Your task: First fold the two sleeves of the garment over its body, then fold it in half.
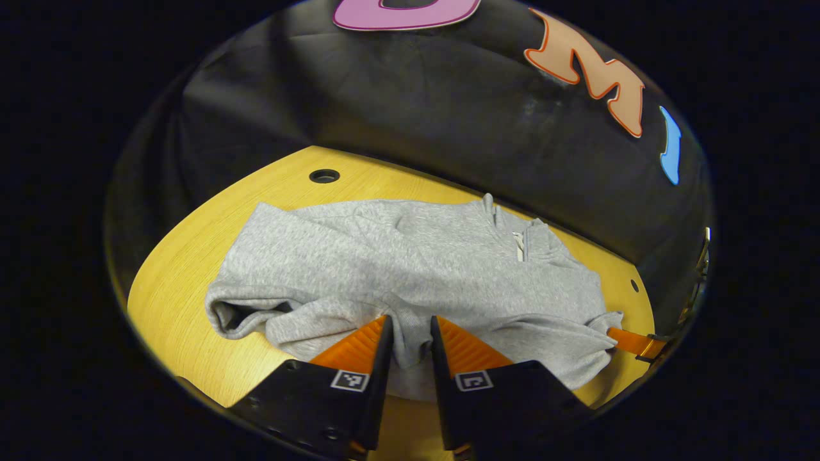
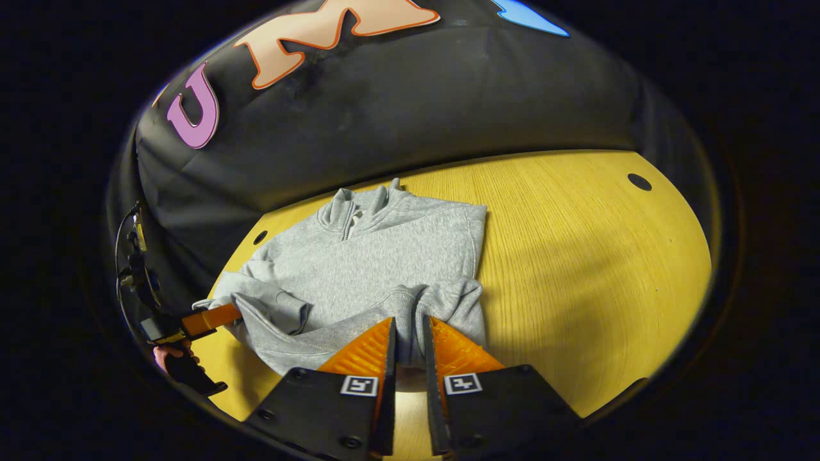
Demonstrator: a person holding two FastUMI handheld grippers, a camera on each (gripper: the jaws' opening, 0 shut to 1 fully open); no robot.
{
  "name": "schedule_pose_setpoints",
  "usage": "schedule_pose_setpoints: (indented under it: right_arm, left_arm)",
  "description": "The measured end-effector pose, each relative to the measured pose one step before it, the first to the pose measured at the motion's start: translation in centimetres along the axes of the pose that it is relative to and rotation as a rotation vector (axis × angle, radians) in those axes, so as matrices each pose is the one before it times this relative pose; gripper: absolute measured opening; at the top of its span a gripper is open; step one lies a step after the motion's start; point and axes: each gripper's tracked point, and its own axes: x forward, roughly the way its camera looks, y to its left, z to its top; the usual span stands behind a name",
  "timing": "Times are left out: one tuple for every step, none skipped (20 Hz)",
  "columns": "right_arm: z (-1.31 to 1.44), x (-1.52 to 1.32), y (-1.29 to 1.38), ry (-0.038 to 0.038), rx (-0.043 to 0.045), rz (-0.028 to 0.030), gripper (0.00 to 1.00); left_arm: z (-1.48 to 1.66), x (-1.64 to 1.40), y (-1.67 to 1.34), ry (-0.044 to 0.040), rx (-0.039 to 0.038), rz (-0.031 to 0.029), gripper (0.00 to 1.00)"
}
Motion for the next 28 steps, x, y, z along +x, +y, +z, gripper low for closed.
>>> schedule_pose_setpoints:
  right_arm:
    - [0.083, -0.097, 0.278, 0.00207, 0.01457, 0.01707, 0.28]
    - [0.183, -0.473, 0.687, 0.00206, 0.01996, 0.02483, 0.33]
    - [0.311, -0.117, 0.592, -0.00713, 0.01431, 0.01655, 0.44]
    - [0.329, -0.228, 0.307, -0.01321, 0.00084, 0.01003, 0.66]
    - [0.457, -0.084, 0.202, -0.01965, -0.01285, 0.00182, 0.77]
    - [0.696, -0.686, -0.009, -0.01605, -0.02079, -0.00529, 0.87]
    - [0.203, -0.284, -0.023, -0.01361, -0.02069, -0.00395, 0.91]
    - [0.439, -0.481, -0.088, -0.01086, -0.01891, -0.00865, 0.98]
    - [0.468, -0.570, 0.026, -0.01499, -0.01705, -0.00553, 0.97]
    - [0.553, -0.696, 0.022, -0.01482, -0.01705, -0.00515, 0.98]
    - [0.509, -0.663, -0.014, -0.01278, -0.01827, -0.00745, 0.98]
    - [0.640, -0.844, 0.077, -0.01766, -0.01948, -0.00535, 0.97]
    - [0.741, -1.120, 0.068, -0.02043, -0.01903, -0.00526, 0.97]
    - [0.855, -1.158, 0.262, -0.02400, -0.01672, 0.00011, 0.93]
    - [0.930, -1.469, 0.301, -0.02465, -0.01239, 0.00129, 0.97]
    - [0.875, -1.406, 0.406, -0.02305, -0.00908, 0.00474, 0.97]
    - [0.632, -1.642, 0.512, -0.01849, -0.00756, 0.00733, 0.97]
    - [0.507, -1.634, 0.397, -0.01290, -0.01188, 0.00312, 0.97]
    - [0.417, -1.649, 0.296, -0.01586, -0.01309, -0.00171, 0.97]
    - [0.383, -1.606, 0.388, -0.01848, -0.01195, -0.00576, 0.98]
    - [0.322, -1.591, 0.428, -0.01685, -0.00841, -0.00248, 0.98]
    - [0.004, -1.424, 0.714, -0.01081, -0.00389, 0.00798, 0.94]
    - [-0.633, -1.317, 0.779, 0.00296, 0.00308, 0.00597, 0.97]
    - [-0.641, -1.266, 0.724, 0.00909, 0.00666, 0.00551, 0.97]
    - [-0.848, -1.154, 0.598, 0.00992, 0.01397, 0.00154, 0.97]
    - [-0.696, -0.949, 0.600, 0.01005, 0.01348, 0.00731, 0.98]
    - [-0.757, -1.002, 0.325, 0.00505, 0.01134, -0.00221, 0.97]
    - [-0.645, -0.867, 0.083, 0.00483, 0.00346, -0.01216, 0.98]
  left_arm:
    - [0.095, -0.252, -0.381, -0.00163, 0.01798, -0.00901, 0.50]
    - [0.144, -0.136, -0.526, -0.00616, 0.01702, -0.00444, 0.57]
    - [0.541, -0.150, -0.314, -0.01050, 0.02575, 0.00215, 0.72]
    - [0.495, -0.221, -0.145, -0.01641, 0.02276, 0.00199, 0.76]
    - [0.733, -0.343, -0.287, -0.02213, 0.02027, -0.00201, 0.80]
    - [0.907, -0.271, -0.068, -0.02976, 0.01681, 0.00262, 0.82]
    - [1.085, -0.359, 0.098, -0.03294, 0.01758, 0.00978, 0.85]
    - [1.194, -0.378, 0.619, -0.03760, 0.01894, 0.02016, 0.86]
    - [1.193, -0.336, 0.397, -0.04248, 0.01932, 0.01444, 0.88]
    - [1.353, -0.581, 0.376, -0.03855, 0.01191, -0.00097, 0.89]
    - [1.212, -0.733, 0.116, -0.02894, 0.00863, -0.01097, 0.90]
    - [0.973, -0.794, 0.096, -0.01980, 0.01318, -0.01418, 0.92]
    - [0.687, -0.867, 0.106, -0.01106, 0.01672, -0.01696, 0.93]
    - [0.831, -0.989, 0.342, -0.01264, 0.01494, -0.00933, 0.93]
    - [0.667, -1.099, 0.173, -0.00689, 0.01218, -0.01736, 0.93]
    - [0.409, -1.309, 0.084, -0.00024, 0.00886, -0.01803, 0.93]
    - [0.328, -1.425, -0.075, 0.00291, 0.00538, -0.02304, 0.93]
    - [0.290, -1.369, -0.017, 0.00085, -0.00519, -0.01825, 0.93]
    - [0.200, -1.506, -0.334, 0.00414, -0.00966, -0.02426, 0.93]
    - [-0.092, -1.638, -0.039, 0.00741, -0.00835, -0.01650, 0.93]
    - [-0.103, -1.337, -0.130, 0.00835, -0.00731, -0.01122, 0.93]
    - [-0.226, -1.286, -0.134, 0.00379, -0.00409, -0.00831, 0.93]
    - [-0.401, -1.125, -0.222, 0.00868, -0.00232, -0.00752, 0.93]
    - [-0.536, -1.103, -0.406, 0.01435, -0.00184, -0.01670, 0.93]
    - [-0.629, -0.980, -0.623, 0.01536, 0.00258, -0.02034, 0.93]
    - [-0.625, -0.796, -0.720, 0.01222, 0.00412, -0.02089, 0.93]
    - [-0.709, -0.810, -0.779, 0.01333, 0.00883, -0.02250, 0.93]
    - [-0.694, -0.535, -0.716, 0.01698, 0.00887, -0.01600, 0.93]
